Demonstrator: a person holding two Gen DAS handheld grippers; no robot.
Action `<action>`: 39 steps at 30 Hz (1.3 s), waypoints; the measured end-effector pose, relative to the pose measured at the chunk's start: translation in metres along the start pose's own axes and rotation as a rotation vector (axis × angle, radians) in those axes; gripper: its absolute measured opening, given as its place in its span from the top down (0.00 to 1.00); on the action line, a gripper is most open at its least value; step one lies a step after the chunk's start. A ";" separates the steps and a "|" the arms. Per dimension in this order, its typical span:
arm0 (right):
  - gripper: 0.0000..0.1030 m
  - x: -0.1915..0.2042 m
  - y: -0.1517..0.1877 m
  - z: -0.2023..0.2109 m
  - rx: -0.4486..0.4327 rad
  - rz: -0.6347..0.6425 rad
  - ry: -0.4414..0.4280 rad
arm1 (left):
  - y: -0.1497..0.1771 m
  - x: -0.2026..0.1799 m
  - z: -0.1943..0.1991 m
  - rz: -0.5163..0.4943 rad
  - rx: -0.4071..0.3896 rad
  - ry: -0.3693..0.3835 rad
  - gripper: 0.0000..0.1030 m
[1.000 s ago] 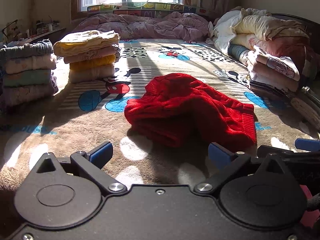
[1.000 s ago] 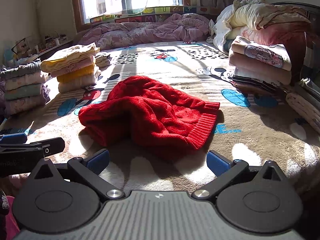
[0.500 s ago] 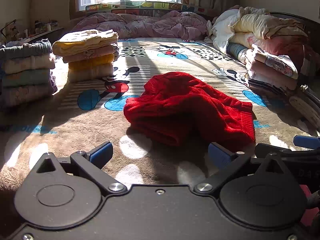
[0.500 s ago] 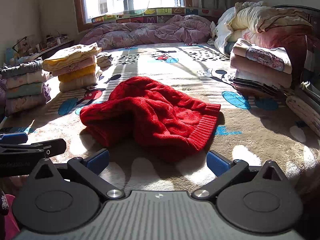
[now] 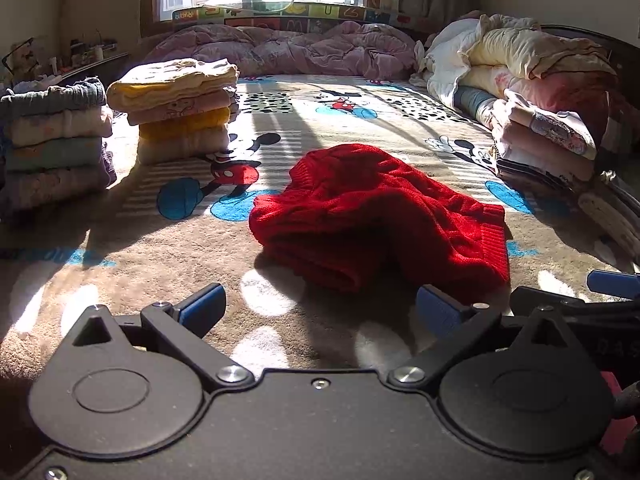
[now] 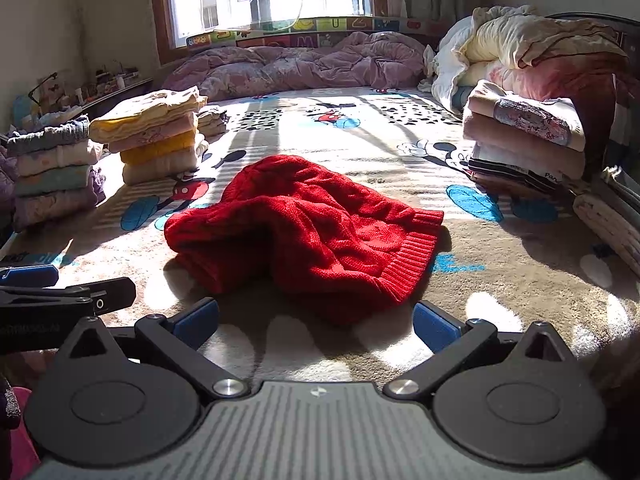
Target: Fold clothes
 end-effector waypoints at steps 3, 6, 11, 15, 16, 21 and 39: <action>0.01 0.002 0.000 0.001 -0.001 0.002 -0.001 | 0.000 0.000 0.000 0.000 0.001 0.000 0.00; 0.01 0.003 0.000 0.002 -0.001 0.005 -0.002 | -0.001 0.000 0.001 -0.001 0.000 0.001 0.00; 0.01 0.003 0.000 0.003 -0.002 0.005 -0.001 | 0.000 -0.001 0.001 -0.004 0.001 0.001 0.00; 0.01 0.002 -0.001 0.003 -0.005 0.001 0.001 | 0.000 -0.001 0.002 -0.003 0.000 0.000 0.00; 0.01 0.002 -0.001 0.003 -0.005 -0.001 0.000 | -0.001 -0.001 0.002 -0.002 0.000 0.000 0.00; 0.01 -0.002 -0.003 0.002 -0.010 -0.024 -0.021 | -0.002 -0.001 -0.002 0.004 0.013 0.011 0.00; 0.01 -0.027 0.010 -0.097 -0.037 -0.110 -0.199 | 0.007 0.043 -0.081 0.296 0.001 0.131 0.00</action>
Point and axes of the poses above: each gripper's, at about its wrist camera, not at the fingertips, and z roughly against the way its jaws point, x to its left, y to its underside, the point moved 5 cm from there along -z, roughly the way its jaws point, and after that the axes turned 6 degrees about y, right-handed, at the moved point
